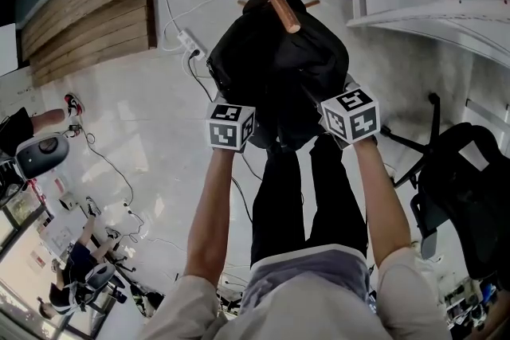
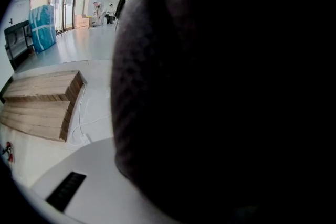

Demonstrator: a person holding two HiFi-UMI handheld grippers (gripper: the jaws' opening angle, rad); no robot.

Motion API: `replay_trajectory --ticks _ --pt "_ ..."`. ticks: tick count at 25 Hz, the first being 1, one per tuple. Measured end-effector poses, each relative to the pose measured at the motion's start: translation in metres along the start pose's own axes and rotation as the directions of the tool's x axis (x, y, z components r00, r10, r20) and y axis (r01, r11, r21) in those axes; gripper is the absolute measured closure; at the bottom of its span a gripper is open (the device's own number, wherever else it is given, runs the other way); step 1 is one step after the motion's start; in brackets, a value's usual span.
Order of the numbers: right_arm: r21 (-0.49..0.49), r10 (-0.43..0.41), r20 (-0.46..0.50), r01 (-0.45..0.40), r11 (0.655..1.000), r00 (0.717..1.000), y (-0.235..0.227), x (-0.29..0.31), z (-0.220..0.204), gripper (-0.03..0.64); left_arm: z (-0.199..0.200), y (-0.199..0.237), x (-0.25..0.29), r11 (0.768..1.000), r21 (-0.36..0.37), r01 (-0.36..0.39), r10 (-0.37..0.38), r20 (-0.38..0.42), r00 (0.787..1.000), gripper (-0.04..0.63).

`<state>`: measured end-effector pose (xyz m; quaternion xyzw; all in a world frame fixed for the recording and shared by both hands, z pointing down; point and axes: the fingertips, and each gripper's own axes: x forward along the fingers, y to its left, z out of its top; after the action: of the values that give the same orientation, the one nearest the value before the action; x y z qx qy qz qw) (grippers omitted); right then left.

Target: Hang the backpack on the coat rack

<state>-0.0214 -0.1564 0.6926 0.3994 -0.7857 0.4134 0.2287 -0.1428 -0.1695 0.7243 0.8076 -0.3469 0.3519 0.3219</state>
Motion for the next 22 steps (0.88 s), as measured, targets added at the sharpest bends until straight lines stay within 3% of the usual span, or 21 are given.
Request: replay_trajectory --ticks 11,22 --pt "-0.003 0.007 0.019 -0.007 1.0 1.0 -0.01 0.013 0.006 0.462 0.006 0.011 0.012 1.0 0.001 -0.011 0.011 0.017 1.0 0.475" --pt "-0.024 -0.042 0.007 0.042 0.999 0.999 -0.034 0.025 0.008 0.387 0.004 0.021 0.028 0.999 0.01 -0.037 0.036 0.024 0.999 0.448"
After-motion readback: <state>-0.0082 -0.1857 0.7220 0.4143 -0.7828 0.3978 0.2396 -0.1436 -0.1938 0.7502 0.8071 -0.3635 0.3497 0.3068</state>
